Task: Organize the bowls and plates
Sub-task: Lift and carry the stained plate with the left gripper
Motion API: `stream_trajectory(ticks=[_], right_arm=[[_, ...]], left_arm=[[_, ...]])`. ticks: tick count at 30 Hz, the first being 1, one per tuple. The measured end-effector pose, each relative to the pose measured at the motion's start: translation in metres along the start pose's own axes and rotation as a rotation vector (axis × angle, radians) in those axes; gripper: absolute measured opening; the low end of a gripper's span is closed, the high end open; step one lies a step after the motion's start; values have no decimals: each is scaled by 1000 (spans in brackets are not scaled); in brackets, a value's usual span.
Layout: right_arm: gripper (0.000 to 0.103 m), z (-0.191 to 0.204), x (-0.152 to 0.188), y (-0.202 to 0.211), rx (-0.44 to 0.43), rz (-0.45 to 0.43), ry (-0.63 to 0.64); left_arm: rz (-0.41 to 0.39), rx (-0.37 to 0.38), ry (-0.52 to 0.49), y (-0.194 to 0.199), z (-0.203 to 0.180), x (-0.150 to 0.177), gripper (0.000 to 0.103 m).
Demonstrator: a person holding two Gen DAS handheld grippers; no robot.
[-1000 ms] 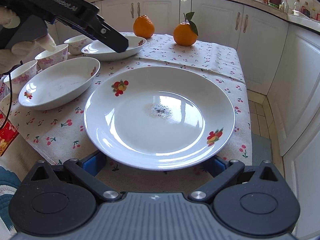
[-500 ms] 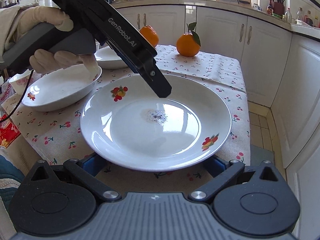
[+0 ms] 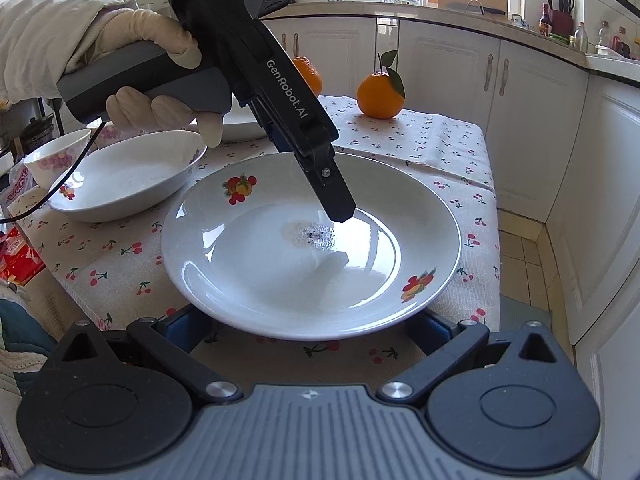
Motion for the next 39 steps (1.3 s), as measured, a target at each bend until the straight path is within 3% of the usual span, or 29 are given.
stream_trajectory(ticks=[20, 30, 39], right_arm=[[103, 0, -3, 1, 20, 65, 36], [103, -6, -21, 3, 5, 54, 60], [103, -28, -43, -18, 18, 54, 96]], left_arm=[[12, 56, -52, -2, -2, -1, 84], [-43, 39, -39, 11, 9, -7, 84], [-91, 13, -26, 9, 32, -33, 84]])
Point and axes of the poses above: each gripper's, at about its wrist camera, not at the fingertips, and y roughly against the way its jaws point, z to its left, x to its underside, the point moved 4 cm from there along -y, roughly the way its jaws point, and after that the axes turned 10 degrees about -y, right-handed, at the moved point
